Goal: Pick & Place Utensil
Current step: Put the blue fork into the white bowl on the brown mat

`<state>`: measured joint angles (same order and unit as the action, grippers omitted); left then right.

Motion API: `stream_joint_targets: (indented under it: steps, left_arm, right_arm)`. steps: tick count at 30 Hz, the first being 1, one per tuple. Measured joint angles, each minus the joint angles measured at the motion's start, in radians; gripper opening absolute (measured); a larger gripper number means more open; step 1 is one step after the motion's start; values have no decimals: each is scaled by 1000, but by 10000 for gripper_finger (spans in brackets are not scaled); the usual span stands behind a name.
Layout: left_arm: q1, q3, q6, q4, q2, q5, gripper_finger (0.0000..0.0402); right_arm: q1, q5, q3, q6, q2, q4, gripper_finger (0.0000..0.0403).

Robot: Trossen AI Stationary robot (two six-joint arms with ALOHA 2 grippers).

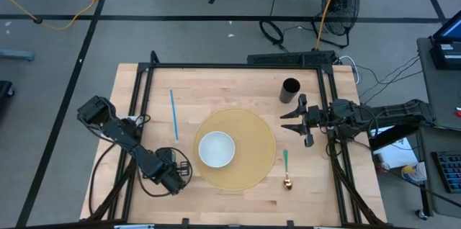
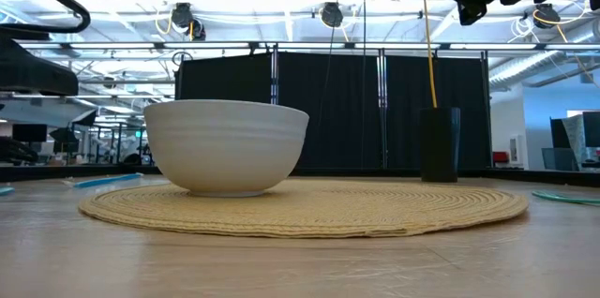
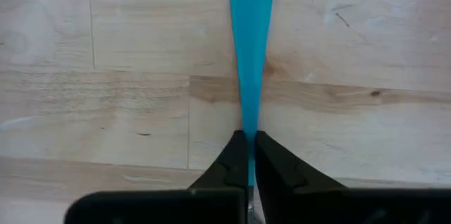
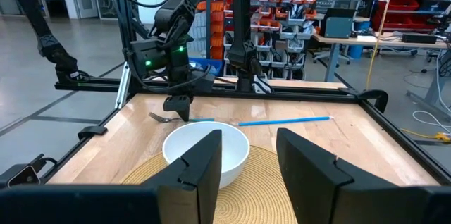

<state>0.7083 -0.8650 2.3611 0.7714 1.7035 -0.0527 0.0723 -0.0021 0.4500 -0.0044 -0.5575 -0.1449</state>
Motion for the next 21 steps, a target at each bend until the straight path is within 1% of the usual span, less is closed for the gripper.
stream_joint_targets:
  steps: [5, 9, 13, 17, 21]
  left_arm:
    - [3, 0, -1, 5, 0, -9, 20]
    - [3, 0, -6, 11, 0, -17, 8]
    - [3, 0, -7, 18, 0, -18, 13]
    - [3, 0, -10, 27, 0, -31, 6]
    - [3, 0, -10, 37, 0, -46, 9]
  right_arm:
    - [0, 0, 0, 0, 0, 0, 130]
    - [0, 0, 0, -4, 0, 0, 130]
    - [0, 0, 0, -5, 0, 0, 130]
    - [0, 0, 0, -7, 0, 0, 130]
    - [0, 0, 0, -8, 0, 0, 130]
